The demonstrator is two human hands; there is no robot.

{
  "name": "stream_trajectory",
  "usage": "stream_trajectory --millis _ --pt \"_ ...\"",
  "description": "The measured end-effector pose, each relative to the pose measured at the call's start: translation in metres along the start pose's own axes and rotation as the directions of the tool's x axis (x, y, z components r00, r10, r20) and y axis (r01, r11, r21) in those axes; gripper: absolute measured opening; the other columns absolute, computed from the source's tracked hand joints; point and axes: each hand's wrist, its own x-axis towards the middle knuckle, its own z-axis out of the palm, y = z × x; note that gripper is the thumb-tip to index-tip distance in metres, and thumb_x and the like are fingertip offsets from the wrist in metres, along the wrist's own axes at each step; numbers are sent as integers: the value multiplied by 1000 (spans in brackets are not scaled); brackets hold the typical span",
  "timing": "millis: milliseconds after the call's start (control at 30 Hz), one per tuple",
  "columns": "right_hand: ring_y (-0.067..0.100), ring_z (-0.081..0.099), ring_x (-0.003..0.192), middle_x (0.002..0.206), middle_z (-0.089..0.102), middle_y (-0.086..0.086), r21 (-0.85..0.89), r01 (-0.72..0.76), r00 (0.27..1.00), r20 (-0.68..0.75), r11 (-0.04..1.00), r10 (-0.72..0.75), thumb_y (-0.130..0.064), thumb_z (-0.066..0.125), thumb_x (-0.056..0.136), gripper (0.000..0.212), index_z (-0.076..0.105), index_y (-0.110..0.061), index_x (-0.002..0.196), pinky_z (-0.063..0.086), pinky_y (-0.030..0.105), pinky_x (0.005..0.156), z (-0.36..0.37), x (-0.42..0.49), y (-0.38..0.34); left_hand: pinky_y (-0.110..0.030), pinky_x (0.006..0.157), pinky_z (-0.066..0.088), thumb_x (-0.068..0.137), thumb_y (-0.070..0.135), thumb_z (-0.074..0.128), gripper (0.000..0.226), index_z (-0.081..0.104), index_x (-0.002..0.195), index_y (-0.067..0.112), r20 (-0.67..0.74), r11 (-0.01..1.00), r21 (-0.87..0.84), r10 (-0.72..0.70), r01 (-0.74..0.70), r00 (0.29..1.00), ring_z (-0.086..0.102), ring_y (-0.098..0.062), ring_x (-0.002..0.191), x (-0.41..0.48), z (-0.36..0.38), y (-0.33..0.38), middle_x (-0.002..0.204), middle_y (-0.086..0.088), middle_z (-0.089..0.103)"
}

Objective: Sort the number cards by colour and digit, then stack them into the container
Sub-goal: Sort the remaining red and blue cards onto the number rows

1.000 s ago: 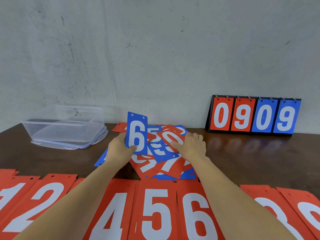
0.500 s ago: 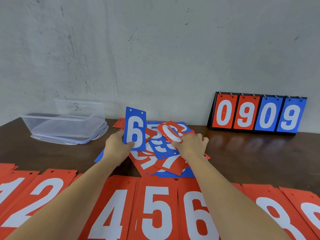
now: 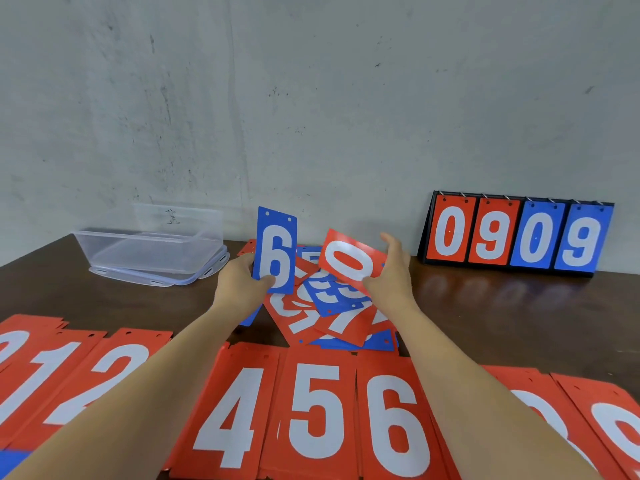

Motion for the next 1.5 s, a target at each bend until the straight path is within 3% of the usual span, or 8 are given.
stream_trajectory --millis 167,400,667,867,1000,1100,1300,1500 --pt "15 55 101 115 48 0 117 -23 999 34 993 19 6 71 79 78 31 -27 137 57 29 74 -18 -11 -24 -26 64 52 91 12 63 23 60 113 4 -47 1000 -8 12 -13 999 65 -24 88 -11 -11 13 105 -11 68" --pt "21 68 73 87 72 12 369 -40 997 75 928 14 -6 72 83 3 70 -7 85 58 34 72 -49 -39 -54 -35 63 52 93 8 56 6 60 90 11 -144 987 -150 -80 58 986 63 -29 75 -38 -34 21 82 -9 64" --pt "7 67 59 72 71 0 425 -101 949 313 900 -41 -15 73 84 7 69 -12 80 52 18 57 -43 -81 -83 -43 78 58 92 8 62 7 62 86 10 42 905 -380 -190 192 981 68 -29 88 -80 -37 28 102 -16 70" --pt "13 69 68 82 73 7 416 -82 953 298 906 -51 -14 74 83 12 67 -4 83 56 18 59 -42 -103 -93 -50 88 55 97 16 56 12 66 101 9 217 817 -521 -153 246 964 70 -30 94 -111 -44 31 105 -14 72" --pt "25 69 69 84 70 19 397 -38 978 203 917 -47 -9 74 82 19 62 6 83 58 32 67 -41 -119 -105 -46 88 55 98 31 53 22 67 104 15 254 813 -536 -103 229 962 68 -26 98 -130 -51 33 108 -7 71" --pt "47 66 84 90 67 33 358 2 988 145 934 -57 -10 78 78 32 59 15 82 55 55 78 -32 -131 -115 -36 81 59 91 37 64 29 69 110 16 178 916 -398 26 48 984 72 -19 90 -141 -62 29 102 -4 74" --pt "24 66 81 88 69 16 394 65 992 76 917 -103 -9 71 84 13 65 -3 95 55 48 80 -4 -165 -142 -35 76 60 90 16 68 20 69 109 9 105 918 -397 38 6 994 73 -20 83 -154 -105 12 98 -7 74" --pt "16 70 79 90 70 3 540 -85 987 162 837 -4 3 56 91 43 50 -24 124 58 36 76 35 -211 -160 -42 82 59 90 10 66 12 69 102 8 102 850 -518 -49 95 994 72 -27 89 -159 -153 -16 102 -12 74"
